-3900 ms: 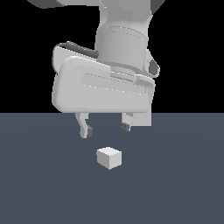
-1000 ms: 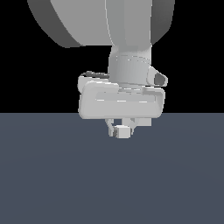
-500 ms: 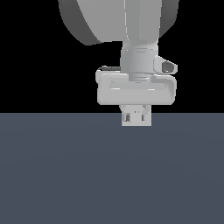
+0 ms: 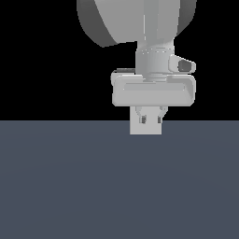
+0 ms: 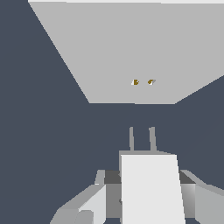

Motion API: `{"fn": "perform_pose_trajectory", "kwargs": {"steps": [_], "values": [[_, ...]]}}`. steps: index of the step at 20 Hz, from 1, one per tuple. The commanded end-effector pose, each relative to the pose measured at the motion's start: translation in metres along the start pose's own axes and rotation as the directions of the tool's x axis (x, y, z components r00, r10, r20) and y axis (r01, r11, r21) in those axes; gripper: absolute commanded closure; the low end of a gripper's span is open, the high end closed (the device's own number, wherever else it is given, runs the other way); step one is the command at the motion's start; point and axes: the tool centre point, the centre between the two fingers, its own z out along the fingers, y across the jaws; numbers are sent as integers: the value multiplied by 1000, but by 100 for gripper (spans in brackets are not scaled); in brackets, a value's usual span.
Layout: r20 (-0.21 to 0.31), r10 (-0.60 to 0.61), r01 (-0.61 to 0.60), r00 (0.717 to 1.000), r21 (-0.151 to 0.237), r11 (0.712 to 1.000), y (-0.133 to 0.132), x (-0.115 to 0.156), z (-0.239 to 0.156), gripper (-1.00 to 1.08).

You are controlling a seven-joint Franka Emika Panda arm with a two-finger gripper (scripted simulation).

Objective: Plug the charger into the wall socket.

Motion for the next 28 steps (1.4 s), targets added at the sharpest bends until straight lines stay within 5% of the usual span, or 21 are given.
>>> {"fn": "perform_pose_trajectory", "kwargs": {"steps": [1, 28], "values": [[1, 11, -11, 1000, -3, 1000, 2, 1, -1, 108], [2, 12, -12, 1000, -3, 1000, 3, 49, 11, 108]]}}
